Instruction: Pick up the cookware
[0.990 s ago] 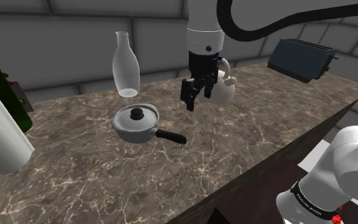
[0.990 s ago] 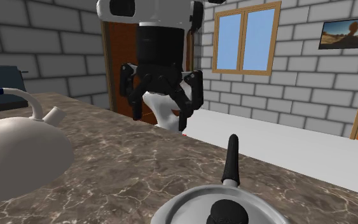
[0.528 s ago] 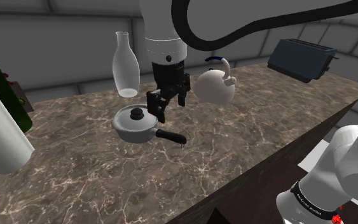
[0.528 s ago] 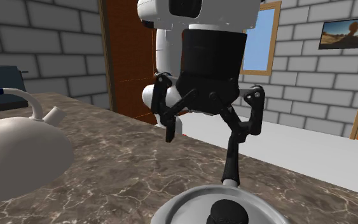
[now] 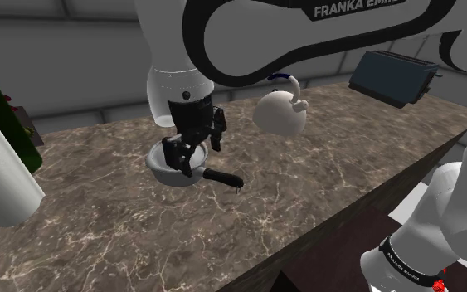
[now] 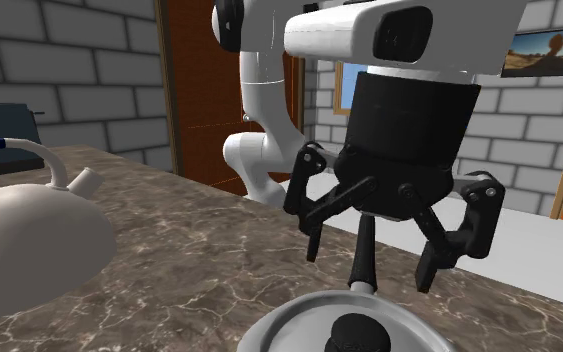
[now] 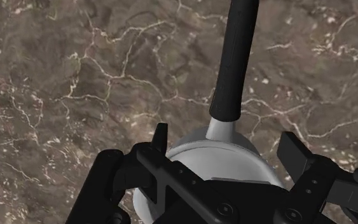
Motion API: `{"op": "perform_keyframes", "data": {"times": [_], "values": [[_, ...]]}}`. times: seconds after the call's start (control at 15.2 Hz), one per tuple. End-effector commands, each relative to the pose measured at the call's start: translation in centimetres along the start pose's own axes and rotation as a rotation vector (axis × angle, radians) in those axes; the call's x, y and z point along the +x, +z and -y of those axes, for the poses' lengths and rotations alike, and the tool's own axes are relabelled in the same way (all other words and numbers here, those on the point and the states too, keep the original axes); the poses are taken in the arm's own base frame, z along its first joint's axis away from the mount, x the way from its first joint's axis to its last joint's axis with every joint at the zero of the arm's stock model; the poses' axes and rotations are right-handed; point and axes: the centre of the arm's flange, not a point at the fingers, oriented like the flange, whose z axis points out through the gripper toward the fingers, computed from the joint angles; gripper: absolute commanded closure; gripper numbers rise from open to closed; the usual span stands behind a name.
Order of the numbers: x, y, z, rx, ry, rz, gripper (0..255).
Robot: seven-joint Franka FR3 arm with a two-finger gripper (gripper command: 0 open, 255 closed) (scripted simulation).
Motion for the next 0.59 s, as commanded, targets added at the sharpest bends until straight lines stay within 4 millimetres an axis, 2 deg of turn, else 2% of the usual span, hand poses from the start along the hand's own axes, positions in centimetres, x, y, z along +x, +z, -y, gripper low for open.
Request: {"op": "perform_keyframes", "data": {"times": [0.0, 0.13, 0.26, 0.33, 0.53], "values": [[0.1, 1.0, 0.3, 0.0, 0.0, 0.0, 0], [0.3, 2.4, 0.5, 0.0, 0.0, 0.0, 0], [0.3, 2.4, 0.5, 0.0, 0.0, 0.0, 0], [0.3, 2.3, 0.5, 0.0, 0.0, 0.0, 255], [0.3, 2.3, 0.5, 0.0, 0.0, 0.0, 255]]}}
